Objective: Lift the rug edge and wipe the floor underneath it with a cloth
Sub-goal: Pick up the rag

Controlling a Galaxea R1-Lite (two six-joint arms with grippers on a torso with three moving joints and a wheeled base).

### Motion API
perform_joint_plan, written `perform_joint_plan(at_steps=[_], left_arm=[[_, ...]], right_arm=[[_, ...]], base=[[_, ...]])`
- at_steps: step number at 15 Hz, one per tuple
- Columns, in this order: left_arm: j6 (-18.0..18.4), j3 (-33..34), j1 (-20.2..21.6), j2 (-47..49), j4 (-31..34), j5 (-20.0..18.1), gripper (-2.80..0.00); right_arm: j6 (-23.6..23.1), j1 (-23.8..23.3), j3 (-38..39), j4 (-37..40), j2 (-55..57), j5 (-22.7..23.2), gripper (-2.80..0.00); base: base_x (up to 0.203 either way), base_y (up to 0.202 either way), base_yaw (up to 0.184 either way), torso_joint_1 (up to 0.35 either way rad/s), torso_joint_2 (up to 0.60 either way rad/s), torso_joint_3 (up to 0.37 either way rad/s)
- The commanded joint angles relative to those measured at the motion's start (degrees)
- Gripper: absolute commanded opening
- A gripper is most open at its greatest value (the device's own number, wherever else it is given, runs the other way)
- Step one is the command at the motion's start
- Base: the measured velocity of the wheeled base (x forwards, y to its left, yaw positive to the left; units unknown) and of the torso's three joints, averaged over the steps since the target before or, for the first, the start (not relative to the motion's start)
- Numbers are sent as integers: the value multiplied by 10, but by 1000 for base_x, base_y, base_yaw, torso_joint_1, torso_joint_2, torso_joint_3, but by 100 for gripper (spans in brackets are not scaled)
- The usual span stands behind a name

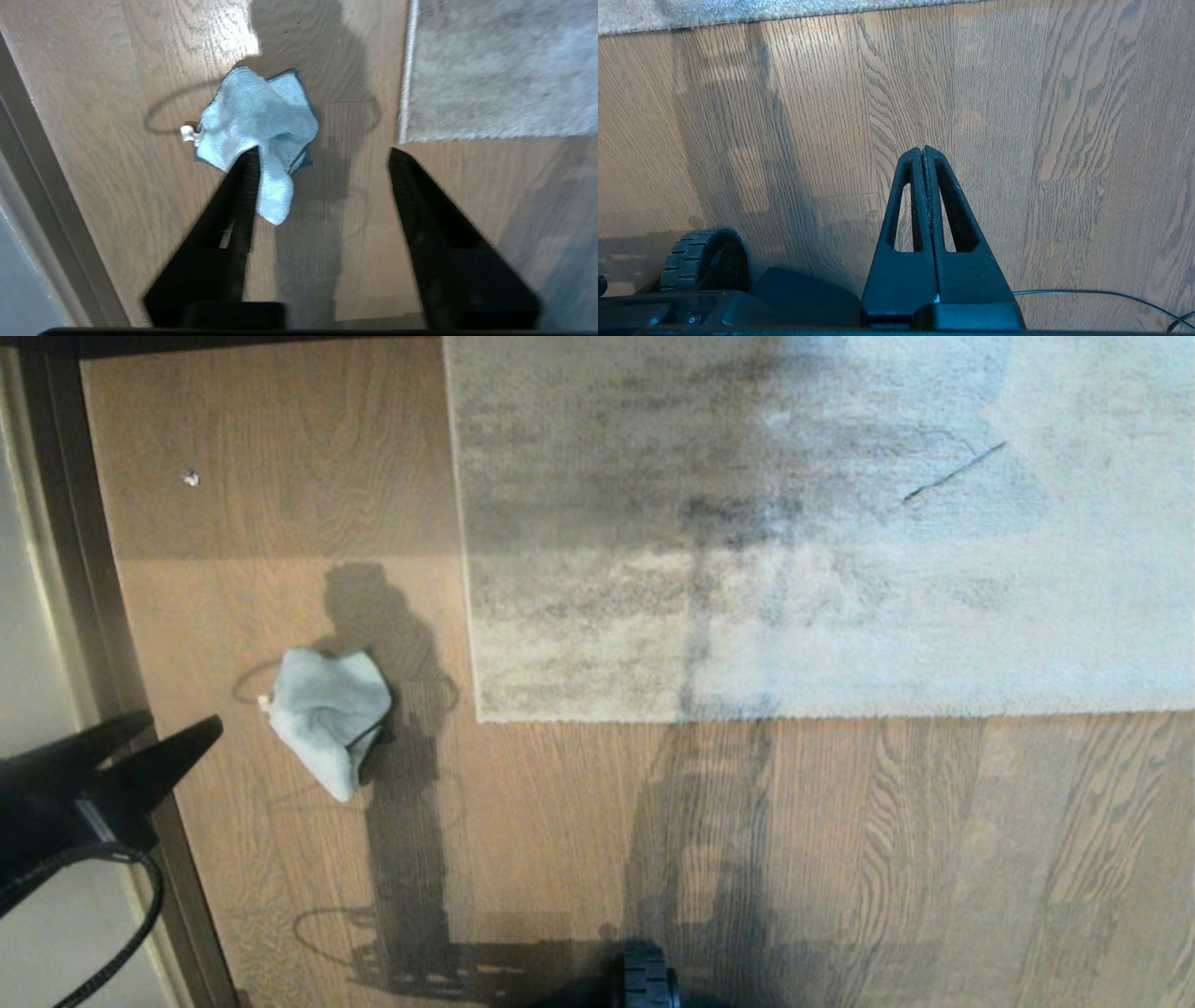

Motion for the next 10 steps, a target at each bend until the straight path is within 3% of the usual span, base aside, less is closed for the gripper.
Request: perform_joint_plan(at_steps=[1,10], left_arm=[[3,-1,8,19,-3,0,0],[24,-7,12,96,-25,2,0]], right_arm=[[0,0,0,0,0,0,-280],[0,0,0,0,0,0,-280]], base=[[0,0,0,0,0,0],[0,0,0,0,0,0]])
